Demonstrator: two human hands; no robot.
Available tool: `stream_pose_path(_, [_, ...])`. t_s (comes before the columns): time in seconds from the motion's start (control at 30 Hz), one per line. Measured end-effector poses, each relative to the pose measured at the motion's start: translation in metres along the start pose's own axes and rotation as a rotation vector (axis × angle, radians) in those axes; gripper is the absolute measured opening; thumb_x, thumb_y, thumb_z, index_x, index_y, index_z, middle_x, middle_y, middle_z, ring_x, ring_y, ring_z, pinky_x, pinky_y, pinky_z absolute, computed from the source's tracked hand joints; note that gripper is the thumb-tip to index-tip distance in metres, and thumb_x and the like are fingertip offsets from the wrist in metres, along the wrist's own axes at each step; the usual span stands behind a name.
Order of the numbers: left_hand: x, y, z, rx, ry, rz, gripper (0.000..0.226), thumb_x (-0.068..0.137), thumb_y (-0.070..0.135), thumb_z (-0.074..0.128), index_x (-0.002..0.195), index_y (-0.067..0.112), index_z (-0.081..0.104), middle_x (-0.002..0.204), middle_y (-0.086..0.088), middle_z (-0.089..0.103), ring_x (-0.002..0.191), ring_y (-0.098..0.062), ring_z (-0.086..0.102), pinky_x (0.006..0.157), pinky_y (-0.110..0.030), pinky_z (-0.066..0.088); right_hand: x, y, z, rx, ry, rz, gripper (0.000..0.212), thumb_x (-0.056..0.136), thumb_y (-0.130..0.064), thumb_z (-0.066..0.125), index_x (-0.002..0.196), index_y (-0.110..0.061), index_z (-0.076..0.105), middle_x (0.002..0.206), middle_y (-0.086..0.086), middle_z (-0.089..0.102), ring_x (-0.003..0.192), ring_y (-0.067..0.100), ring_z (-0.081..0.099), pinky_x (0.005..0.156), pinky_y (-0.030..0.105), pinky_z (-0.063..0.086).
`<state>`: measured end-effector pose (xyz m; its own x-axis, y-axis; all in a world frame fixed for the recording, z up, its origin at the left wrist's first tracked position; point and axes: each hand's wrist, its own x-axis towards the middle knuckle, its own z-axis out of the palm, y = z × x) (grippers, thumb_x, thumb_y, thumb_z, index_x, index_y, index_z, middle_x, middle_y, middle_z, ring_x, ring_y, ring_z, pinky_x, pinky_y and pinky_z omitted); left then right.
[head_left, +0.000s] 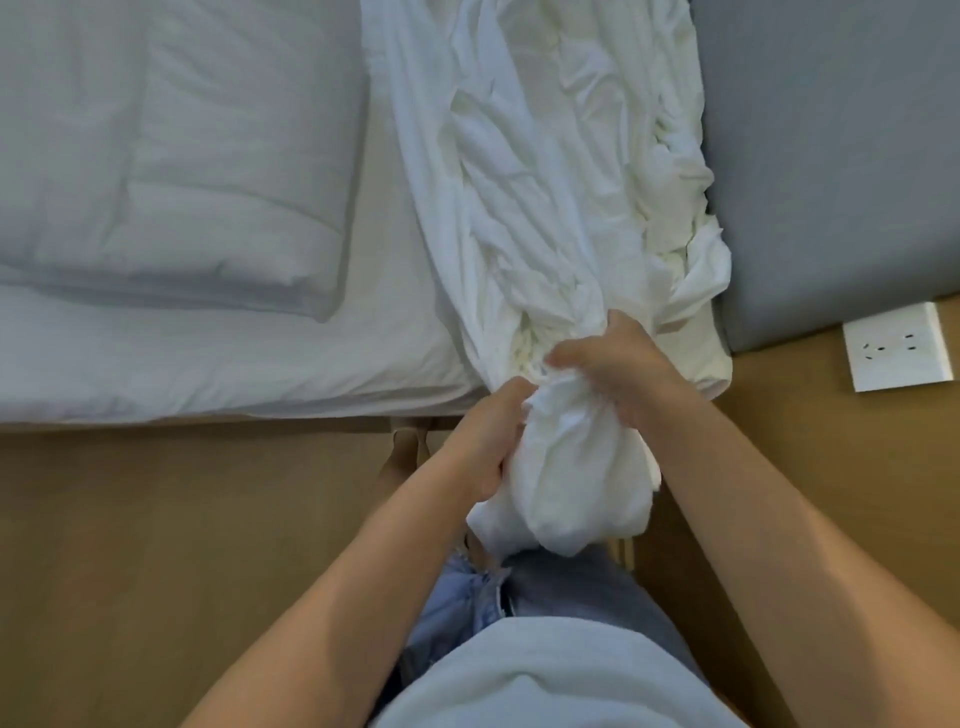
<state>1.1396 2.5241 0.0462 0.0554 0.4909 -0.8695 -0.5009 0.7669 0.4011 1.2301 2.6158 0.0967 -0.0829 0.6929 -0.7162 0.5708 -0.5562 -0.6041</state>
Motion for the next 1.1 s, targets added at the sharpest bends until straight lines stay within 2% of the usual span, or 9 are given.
stream_pose_path(0.2, [-0.002, -0.014, -0.008, -0.071, 0.402, 0.141, 0.036, 0.080, 0.026, 0.060, 0.107, 0.002, 0.062, 0.107, -0.019, 0.064, 0.100, -0.035, 0.061, 0.090, -0.044, 0.047, -0.015, 0.067, 0.022, 0.121, 0.052, 0.200, 0.010, 0.086, -0.008, 0.054, 0.079, -0.014, 0.051, 0.089, 0.006, 0.059, 0.072, 0.019, 0.054, 0.065, 0.028, 0.043])
stream_pose_path(0.3, [-0.006, 0.004, -0.022, -0.340, 0.237, 0.245, 0.050, 0.059, 0.015, 0.063, 0.105, -0.006, 0.059, 0.107, -0.022, 0.060, 0.102, -0.038, 0.058, 0.100, -0.048, 0.042, -0.009, 0.059, 0.028, 0.215, 0.074, 0.121, 0.011, 0.082, -0.011, 0.059, 0.089, -0.017, 0.053, 0.084, -0.002, 0.059, 0.073, 0.013, 0.056, 0.057, 0.025, 0.046])
stream_pose_path(0.4, [-0.010, 0.022, -0.033, -0.416, -0.020, 0.173, 0.049, 0.045, 0.009, 0.064, 0.093, 0.000, 0.064, 0.093, -0.014, 0.063, 0.089, -0.032, 0.061, 0.096, -0.043, 0.044, -0.001, 0.041, 0.033, 0.450, 0.033, 0.141, 0.030, 0.073, -0.010, 0.069, 0.102, -0.014, 0.064, 0.100, 0.007, 0.069, 0.092, 0.029, 0.065, 0.084, 0.044, 0.055])
stream_pose_path(0.47, [-0.007, 0.030, -0.035, -0.261, -0.084, 0.077, 0.041, 0.053, 0.016, 0.073, 0.092, 0.005, 0.071, 0.093, -0.011, 0.069, 0.088, -0.028, 0.065, 0.087, -0.038, 0.052, 0.006, 0.029, 0.034, 0.676, 0.007, 0.238, 0.032, 0.074, -0.008, 0.070, 0.106, -0.008, 0.065, 0.108, 0.012, 0.068, 0.099, 0.033, 0.064, 0.093, 0.048, 0.050])
stream_pose_path(0.7, [0.044, 0.044, -0.073, 0.996, 0.553, 0.051, 0.016, 0.083, 0.022, 0.055, 0.084, 0.006, 0.056, 0.086, -0.006, 0.059, 0.081, -0.027, 0.057, 0.067, -0.030, 0.041, -0.009, 0.036, 0.054, 0.970, -0.366, 0.321, 0.026, 0.067, -0.003, 0.060, 0.089, 0.000, 0.074, 0.095, 0.020, 0.071, 0.081, 0.029, 0.070, 0.074, 0.041, 0.055])
stream_pose_path(0.77, [0.052, 0.047, -0.072, 0.916, 0.477, 0.101, 0.016, 0.085, 0.022, 0.054, 0.089, 0.008, 0.061, 0.091, -0.006, 0.064, 0.085, -0.028, 0.061, 0.070, -0.030, 0.046, -0.005, 0.036, 0.055, 0.774, -0.379, 0.299, 0.039, 0.063, -0.006, 0.073, 0.101, -0.001, 0.070, 0.103, 0.020, 0.070, 0.087, 0.030, 0.070, 0.074, 0.040, 0.057])
stream_pose_path(0.93, [0.051, 0.063, -0.048, -0.274, -0.043, 0.013, 0.022, 0.087, 0.002, 0.052, 0.106, 0.001, 0.064, 0.086, -0.010, 0.073, 0.078, -0.024, 0.071, 0.067, -0.032, 0.057, 0.037, 0.058, 0.048, -0.078, 0.257, 0.317, 0.027, 0.081, -0.026, 0.069, 0.101, -0.008, 0.064, 0.092, 0.005, 0.067, 0.085, 0.025, 0.063, 0.065, 0.027, 0.046])
stream_pose_path(1.03, [0.047, 0.072, -0.054, -0.240, -0.348, -0.143, 0.025, 0.079, 0.014, 0.065, 0.101, 0.005, 0.071, 0.092, -0.010, 0.073, 0.081, -0.022, 0.071, 0.066, -0.030, 0.056, 0.053, 0.059, 0.049, 0.153, 0.506, 0.435, 0.026, 0.089, -0.013, 0.052, 0.112, -0.004, 0.061, 0.105, 0.013, 0.065, 0.093, 0.032, 0.060, 0.072, 0.034, 0.045])
stream_pose_path(1.1, [0.053, 0.075, -0.059, 0.166, -0.250, -0.191, 0.024, 0.070, 0.013, 0.074, 0.093, 0.005, 0.070, 0.084, -0.008, 0.070, 0.077, -0.022, 0.067, 0.061, -0.025, 0.053, 0.056, 0.045, 0.052, 0.502, 0.479, 0.416, 0.033, 0.089, -0.007, 0.051, 0.121, -0.007, 0.059, 0.112, 0.010, 0.064, 0.097, 0.030, 0.060, 0.080, 0.035, 0.048])
